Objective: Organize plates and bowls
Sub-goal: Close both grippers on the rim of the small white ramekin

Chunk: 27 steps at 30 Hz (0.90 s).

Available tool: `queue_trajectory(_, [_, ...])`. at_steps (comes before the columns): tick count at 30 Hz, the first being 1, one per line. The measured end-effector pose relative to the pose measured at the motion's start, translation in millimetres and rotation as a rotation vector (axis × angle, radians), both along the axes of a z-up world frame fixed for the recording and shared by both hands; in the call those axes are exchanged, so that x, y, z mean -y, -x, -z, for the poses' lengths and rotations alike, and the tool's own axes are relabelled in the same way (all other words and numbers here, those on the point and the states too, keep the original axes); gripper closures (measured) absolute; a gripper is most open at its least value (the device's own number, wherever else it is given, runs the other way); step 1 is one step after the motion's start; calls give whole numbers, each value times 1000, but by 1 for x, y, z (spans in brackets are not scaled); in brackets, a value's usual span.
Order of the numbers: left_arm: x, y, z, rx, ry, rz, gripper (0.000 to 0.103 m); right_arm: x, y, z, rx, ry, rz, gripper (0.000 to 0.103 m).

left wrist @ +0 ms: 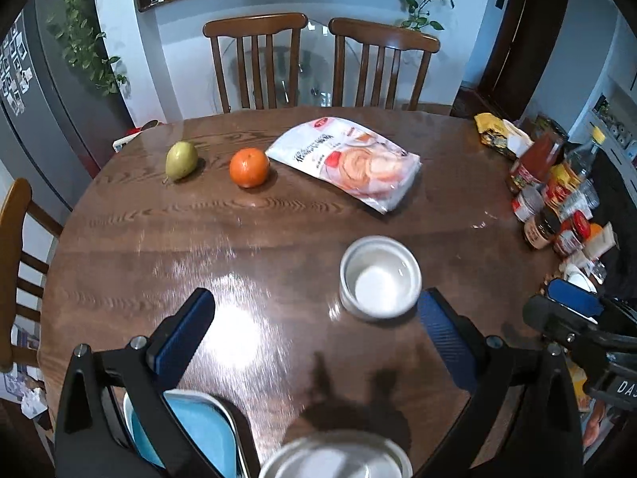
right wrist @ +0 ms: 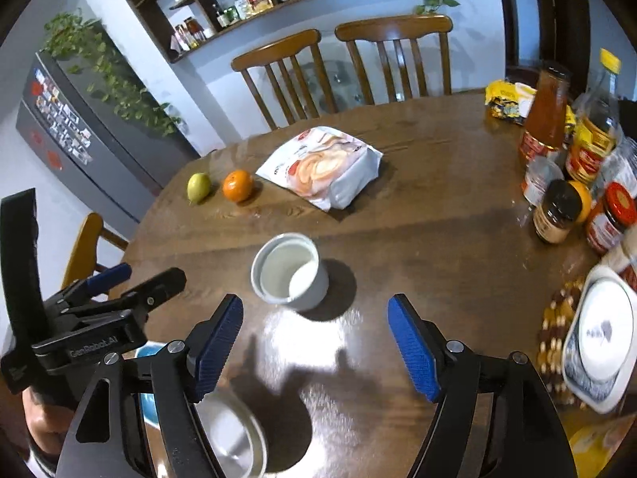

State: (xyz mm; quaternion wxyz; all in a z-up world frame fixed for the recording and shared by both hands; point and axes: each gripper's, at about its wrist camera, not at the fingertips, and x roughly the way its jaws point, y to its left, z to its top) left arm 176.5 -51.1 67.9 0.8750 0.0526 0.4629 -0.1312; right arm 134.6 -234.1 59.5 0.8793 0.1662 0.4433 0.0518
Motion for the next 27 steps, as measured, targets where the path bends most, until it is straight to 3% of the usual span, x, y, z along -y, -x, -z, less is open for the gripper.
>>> queue_trajectory(4, [3, -25, 20, -68, -11, -14, 2, 7, -28, 12, -25, -34, 21, 27])
queue_trajectory(7, [0, -40, 39, -135, 30, -31, 5, 6, -52, 33, -81, -43, 15, 27])
queue_trajectory(11, [5, -47, 60, -177, 24, -12, 9, 4, -71, 57, -140, -120, -7, 35])
queue_trajectory(21, [19, -54, 83, -183, -17, 26, 18, -10, -93, 82, -196, -124, -56, 56])
queue_trajectory(25, [25, -56, 90, -183, -38, 43, 32, -13, -96, 87, -206, -113, -71, 65])
queue_trajectory(27, [30, -54, 94, -181, -52, 58, 33, -14, -97, 90, -211, -107, -78, 66])
